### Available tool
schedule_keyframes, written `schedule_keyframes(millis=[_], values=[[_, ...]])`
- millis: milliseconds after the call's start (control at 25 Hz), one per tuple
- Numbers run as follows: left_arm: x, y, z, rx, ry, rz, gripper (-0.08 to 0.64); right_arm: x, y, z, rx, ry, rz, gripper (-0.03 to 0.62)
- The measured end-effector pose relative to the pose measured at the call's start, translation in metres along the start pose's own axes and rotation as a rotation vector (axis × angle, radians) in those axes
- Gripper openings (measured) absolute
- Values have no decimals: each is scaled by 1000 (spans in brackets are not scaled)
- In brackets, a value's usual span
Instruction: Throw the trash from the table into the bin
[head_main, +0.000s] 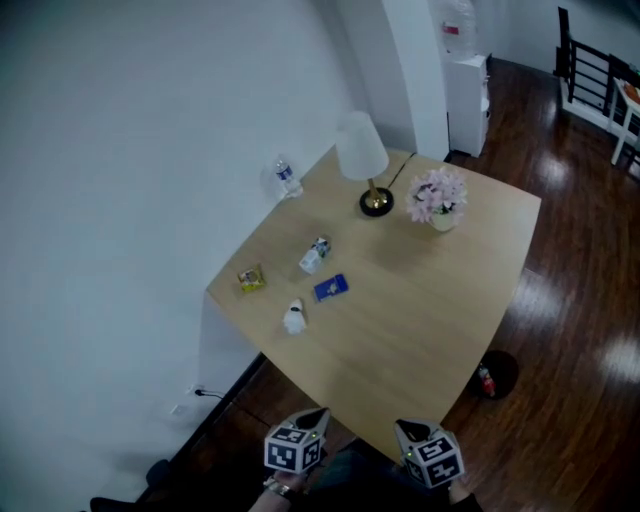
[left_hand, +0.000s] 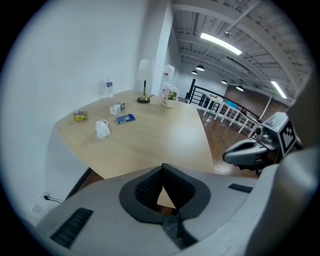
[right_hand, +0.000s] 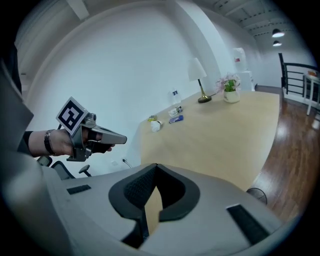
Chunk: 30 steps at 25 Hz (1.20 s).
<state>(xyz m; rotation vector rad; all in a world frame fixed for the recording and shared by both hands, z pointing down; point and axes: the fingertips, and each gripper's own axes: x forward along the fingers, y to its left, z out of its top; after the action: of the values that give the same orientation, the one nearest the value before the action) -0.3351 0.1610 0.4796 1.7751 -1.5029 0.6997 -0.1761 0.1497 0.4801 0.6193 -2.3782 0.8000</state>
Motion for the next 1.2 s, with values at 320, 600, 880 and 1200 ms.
schedule_keyframes(millis=[320, 600, 880, 1200], values=[[19, 78, 25, 2, -6, 0, 5, 30, 13, 35, -70, 41, -69, 8], [59, 186, 88, 63, -64, 34, 182, 79, 19, 66, 23, 7, -208, 8], [141, 254, 125, 87, -23, 40, 391, 104, 20, 84, 81, 1, -315, 8], [188, 266, 115, 125, 72, -16, 386, 103, 18, 81, 146, 24, -389, 8]])
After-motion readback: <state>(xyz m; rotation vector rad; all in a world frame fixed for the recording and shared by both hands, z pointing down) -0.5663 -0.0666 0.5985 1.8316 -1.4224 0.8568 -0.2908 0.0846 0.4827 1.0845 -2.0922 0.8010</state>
